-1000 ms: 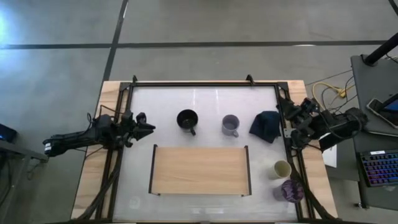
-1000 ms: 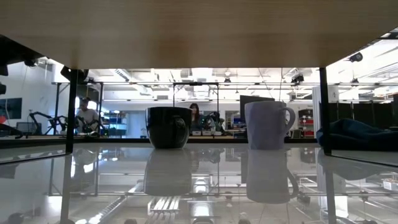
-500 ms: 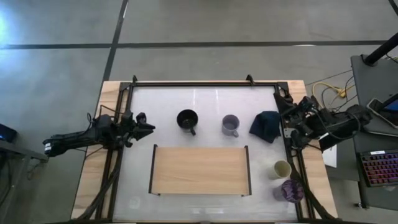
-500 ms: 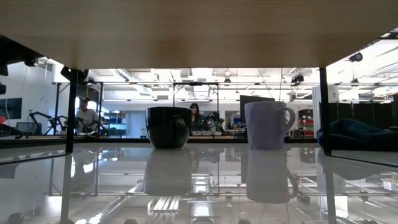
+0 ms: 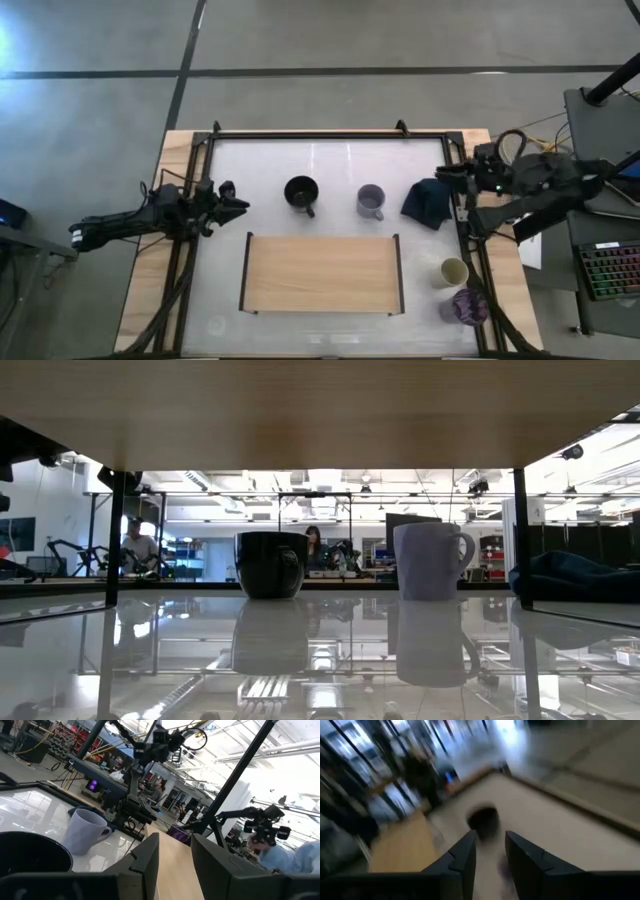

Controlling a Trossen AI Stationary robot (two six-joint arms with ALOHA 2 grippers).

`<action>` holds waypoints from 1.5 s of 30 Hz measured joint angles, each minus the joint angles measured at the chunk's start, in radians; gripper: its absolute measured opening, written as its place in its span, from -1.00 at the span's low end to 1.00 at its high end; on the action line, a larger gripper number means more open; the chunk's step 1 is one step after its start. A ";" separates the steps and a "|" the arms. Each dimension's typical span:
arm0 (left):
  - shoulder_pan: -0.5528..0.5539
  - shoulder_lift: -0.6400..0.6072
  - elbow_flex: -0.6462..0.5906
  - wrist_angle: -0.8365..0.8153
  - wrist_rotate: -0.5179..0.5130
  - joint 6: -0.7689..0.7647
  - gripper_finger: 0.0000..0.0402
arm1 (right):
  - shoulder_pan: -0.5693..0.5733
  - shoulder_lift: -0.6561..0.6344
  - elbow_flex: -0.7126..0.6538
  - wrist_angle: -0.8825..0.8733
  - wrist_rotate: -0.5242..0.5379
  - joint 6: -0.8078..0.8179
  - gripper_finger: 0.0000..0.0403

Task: Stack small to large cups/mugs on shelf
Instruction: Put the purple cup on the shelf

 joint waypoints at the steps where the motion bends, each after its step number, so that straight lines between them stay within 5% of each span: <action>1: 0.000 0.000 0.000 0.000 0.000 0.000 -0.50 | 0.000 0.031 0.059 -0.106 -0.027 0.036 -0.50; 8: 0.000 -0.001 0.000 0.000 0.000 0.000 -0.50 | 0.000 0.271 0.331 -0.661 -0.324 0.235 -0.49; 12: 0.000 0.000 0.000 0.000 0.000 0.000 -0.50 | 0.001 0.316 0.351 -0.641 -0.528 0.273 -0.48; 22: 0.000 0.003 0.000 0.002 0.000 0.000 -0.50 | 0.102 0.389 0.348 -0.657 -0.826 0.603 -0.48; 37: 0.000 0.001 0.000 0.007 0.000 0.000 -0.50 | 0.695 0.537 0.240 -0.657 -0.840 1.483 -0.48; 45: 0.000 0.001 0.000 0.007 0.000 0.000 -0.50 | 0.768 0.724 0.329 -0.618 -0.761 1.613 -0.35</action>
